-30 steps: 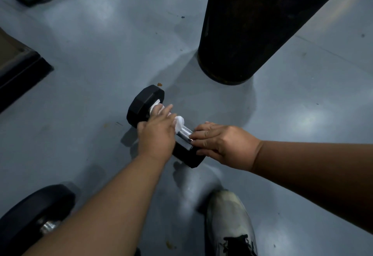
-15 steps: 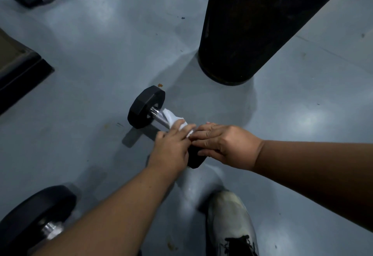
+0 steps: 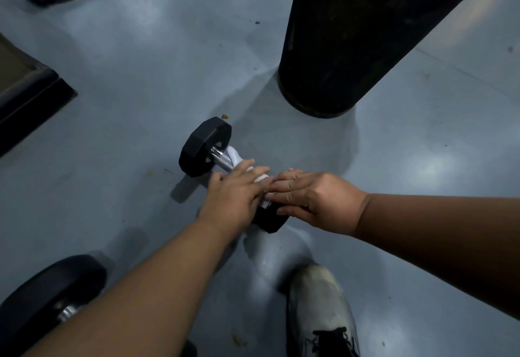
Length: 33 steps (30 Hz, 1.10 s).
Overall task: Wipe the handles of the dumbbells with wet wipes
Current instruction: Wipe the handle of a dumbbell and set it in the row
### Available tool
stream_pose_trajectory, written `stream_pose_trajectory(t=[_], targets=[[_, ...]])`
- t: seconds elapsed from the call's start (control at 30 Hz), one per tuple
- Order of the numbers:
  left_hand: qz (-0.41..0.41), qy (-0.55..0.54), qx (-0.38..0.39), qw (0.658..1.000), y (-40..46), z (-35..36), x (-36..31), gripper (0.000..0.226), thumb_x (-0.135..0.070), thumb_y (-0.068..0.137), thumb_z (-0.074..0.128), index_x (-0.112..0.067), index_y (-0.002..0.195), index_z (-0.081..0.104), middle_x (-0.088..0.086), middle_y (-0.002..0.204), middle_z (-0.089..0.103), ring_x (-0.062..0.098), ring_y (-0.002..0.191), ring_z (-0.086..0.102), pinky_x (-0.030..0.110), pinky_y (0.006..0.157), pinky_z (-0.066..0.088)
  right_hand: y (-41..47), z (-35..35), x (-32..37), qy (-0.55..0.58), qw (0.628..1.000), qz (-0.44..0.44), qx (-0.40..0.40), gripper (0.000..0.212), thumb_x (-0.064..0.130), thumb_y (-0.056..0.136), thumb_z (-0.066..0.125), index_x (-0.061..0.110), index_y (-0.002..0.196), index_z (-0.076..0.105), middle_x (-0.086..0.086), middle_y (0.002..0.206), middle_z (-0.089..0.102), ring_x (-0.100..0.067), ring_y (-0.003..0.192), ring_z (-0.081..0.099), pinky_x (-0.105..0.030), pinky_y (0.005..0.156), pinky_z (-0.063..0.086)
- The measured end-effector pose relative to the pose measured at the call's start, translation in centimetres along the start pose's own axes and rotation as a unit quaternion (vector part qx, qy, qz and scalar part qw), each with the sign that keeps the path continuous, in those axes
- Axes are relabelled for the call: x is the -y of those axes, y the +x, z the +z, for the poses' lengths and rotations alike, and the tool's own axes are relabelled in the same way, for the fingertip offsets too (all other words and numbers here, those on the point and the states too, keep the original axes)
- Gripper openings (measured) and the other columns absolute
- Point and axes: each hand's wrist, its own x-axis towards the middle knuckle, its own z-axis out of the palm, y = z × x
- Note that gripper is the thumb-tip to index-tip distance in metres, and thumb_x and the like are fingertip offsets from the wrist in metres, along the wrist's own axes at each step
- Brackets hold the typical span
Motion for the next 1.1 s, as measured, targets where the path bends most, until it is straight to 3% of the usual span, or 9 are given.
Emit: stream_pose_trajectory(t=[0.17, 0.27, 0.4, 0.6, 0.7, 0.8, 0.93, 1.0, 1.1], targets=[[-0.177, -0.057, -0.064, 0.98, 0.9, -0.1, 0.7, 0.038, -0.039, 0.094, 0.041, -0.029, 0.105, 0.075, -0.007, 0.14, 0.06, 0.016, 0.14, 0.043, 0.044, 0.088, 0.041, 0.0, 0.1, 0.0, 0.008, 1.0, -0.002, -0.002, 0.034, 0.028, 0.099, 0.057, 0.001, 0.109, 0.074, -0.011, 0.117, 0.073, -0.031, 0.11, 0.066, -0.043, 0.097, 0.05], [-0.111, -0.05, -0.013, 0.993, -0.3, 1.3, -2.6, 0.039, -0.028, 0.085, 0.043, -0.034, 0.109, 0.073, -0.012, 0.138, 0.061, 0.019, 0.14, 0.043, 0.042, 0.083, 0.036, 0.0, 0.1, 0.0, 0.0, 1.0, -0.005, -0.005, 0.03, 0.026, 0.097, 0.062, 0.003, 0.111, 0.075, -0.009, 0.119, 0.072, -0.03, 0.112, 0.067, -0.045, 0.095, 0.053], [-0.002, 0.013, -0.006, 1.0, -0.2, 0.0, 0.5, 0.037, -0.032, 0.087, 0.05, -0.034, 0.116, 0.073, -0.009, 0.138, 0.062, 0.018, 0.131, 0.052, 0.041, 0.08, 0.04, 0.1, 0.1, 0.0, 0.002, 1.0, -0.008, -0.008, 0.029, 0.025, 0.096, 0.064, 0.003, 0.112, 0.074, -0.01, 0.119, 0.072, -0.03, 0.111, 0.066, -0.045, 0.095, 0.052], [-0.18, -0.032, -0.052, 0.982, 0.6, 0.1, -0.2, 0.031, -0.031, 0.091, 0.052, -0.029, 0.112, 0.075, -0.007, 0.146, 0.055, 0.017, 0.142, 0.039, 0.045, 0.086, 0.039, 0.0, 0.2, -0.3, 0.017, 1.0, -0.003, -0.004, 0.032, 0.027, 0.099, 0.06, 0.0, 0.111, 0.074, -0.012, 0.118, 0.072, -0.032, 0.11, 0.066, -0.045, 0.095, 0.053], [-0.066, -0.018, 0.0, 0.998, -0.6, 1.2, -2.5, 0.044, -0.021, 0.079, 0.051, -0.034, 0.116, 0.072, -0.01, 0.139, 0.06, 0.022, 0.139, 0.045, 0.044, 0.079, 0.042, -0.2, 0.3, -0.2, 0.005, 1.0, -0.001, -0.004, 0.032, 0.029, 0.097, 0.063, 0.003, 0.112, 0.074, -0.009, 0.122, 0.072, -0.029, 0.114, 0.066, -0.046, 0.096, 0.053], [0.021, 0.031, 0.007, 0.999, -0.3, -0.2, 0.1, 0.043, -0.028, 0.083, 0.047, -0.034, 0.119, 0.07, -0.011, 0.136, 0.062, 0.019, 0.131, 0.053, 0.037, 0.078, 0.033, -0.1, 0.2, -0.3, 0.012, 1.0, 0.008, 0.002, 0.033, 0.029, 0.098, 0.06, 0.003, 0.114, 0.074, -0.008, 0.123, 0.071, -0.028, 0.116, 0.066, -0.045, 0.097, 0.052], [-0.109, -0.019, -0.05, 0.993, 0.6, -1.1, 2.2, 0.035, -0.035, 0.096, 0.047, -0.027, 0.114, 0.075, -0.006, 0.139, 0.061, 0.018, 0.138, 0.046, 0.038, 0.082, 0.04, 0.1, 0.0, -0.2, 0.013, 1.0, -0.001, 0.002, 0.03, 0.026, 0.098, 0.062, 0.001, 0.109, 0.074, -0.012, 0.116, 0.073, -0.032, 0.11, 0.067, -0.047, 0.092, 0.053], [-0.162, -0.033, -0.051, 0.985, 0.3, -0.2, 0.4, 0.034, -0.035, 0.095, 0.047, -0.029, 0.114, 0.075, -0.009, 0.142, 0.058, 0.016, 0.144, 0.036, 0.037, 0.084, 0.03, 0.1, 0.0, -0.2, 0.015, 1.0, -0.002, 0.0, 0.031, 0.027, 0.099, 0.06, 0.001, 0.109, 0.074, -0.011, 0.116, 0.073, -0.032, 0.109, 0.067, -0.047, 0.092, 0.053], [-0.073, -0.03, -0.017, 0.997, -1.0, 1.3, -2.2, 0.041, -0.027, 0.087, 0.041, -0.029, 0.111, 0.074, -0.008, 0.141, 0.058, 0.021, 0.142, 0.037, 0.039, 0.078, 0.034, -0.1, 0.1, -0.3, 0.012, 1.0, -0.003, 0.002, 0.031, 0.026, 0.097, 0.063, 0.002, 0.114, 0.074, -0.009, 0.121, 0.072, -0.03, 0.112, 0.066, -0.046, 0.094, 0.053]])
